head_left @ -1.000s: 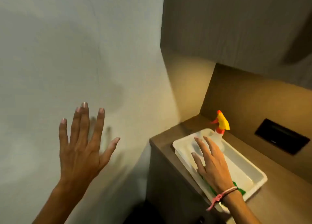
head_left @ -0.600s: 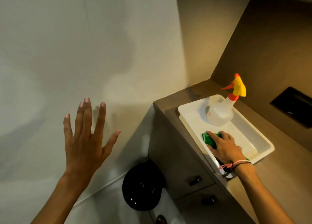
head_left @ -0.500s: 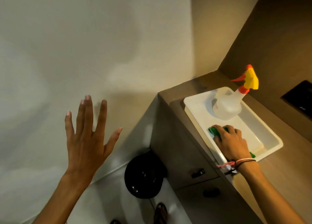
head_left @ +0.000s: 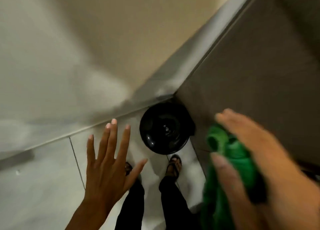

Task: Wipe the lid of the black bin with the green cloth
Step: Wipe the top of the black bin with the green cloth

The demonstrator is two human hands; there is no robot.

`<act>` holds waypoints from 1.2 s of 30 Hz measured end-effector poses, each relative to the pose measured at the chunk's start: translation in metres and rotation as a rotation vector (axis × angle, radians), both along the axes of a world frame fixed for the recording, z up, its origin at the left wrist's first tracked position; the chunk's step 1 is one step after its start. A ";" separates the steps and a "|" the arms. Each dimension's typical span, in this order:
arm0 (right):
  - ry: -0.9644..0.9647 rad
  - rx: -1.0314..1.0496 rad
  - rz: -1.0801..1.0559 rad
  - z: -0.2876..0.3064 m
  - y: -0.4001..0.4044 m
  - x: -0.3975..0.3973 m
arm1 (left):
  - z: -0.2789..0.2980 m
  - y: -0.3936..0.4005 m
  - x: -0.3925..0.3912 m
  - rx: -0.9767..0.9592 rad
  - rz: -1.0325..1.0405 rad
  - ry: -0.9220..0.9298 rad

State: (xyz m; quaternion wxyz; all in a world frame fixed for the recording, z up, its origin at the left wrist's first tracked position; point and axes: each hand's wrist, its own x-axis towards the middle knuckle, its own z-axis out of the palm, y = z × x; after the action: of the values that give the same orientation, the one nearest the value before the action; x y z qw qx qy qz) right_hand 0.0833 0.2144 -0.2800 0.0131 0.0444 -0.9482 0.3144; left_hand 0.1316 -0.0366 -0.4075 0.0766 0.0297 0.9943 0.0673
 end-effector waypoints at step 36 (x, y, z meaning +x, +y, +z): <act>-0.066 0.560 0.299 -0.477 0.010 -0.025 | -0.351 0.042 -0.105 0.256 -0.186 -0.354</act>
State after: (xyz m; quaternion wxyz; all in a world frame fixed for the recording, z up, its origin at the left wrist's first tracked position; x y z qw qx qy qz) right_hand 0.0582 0.2244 -0.7570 -0.0767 0.1748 -0.9808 0.0407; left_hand 0.0262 0.0054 -0.7582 0.2515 0.1186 0.9417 0.1895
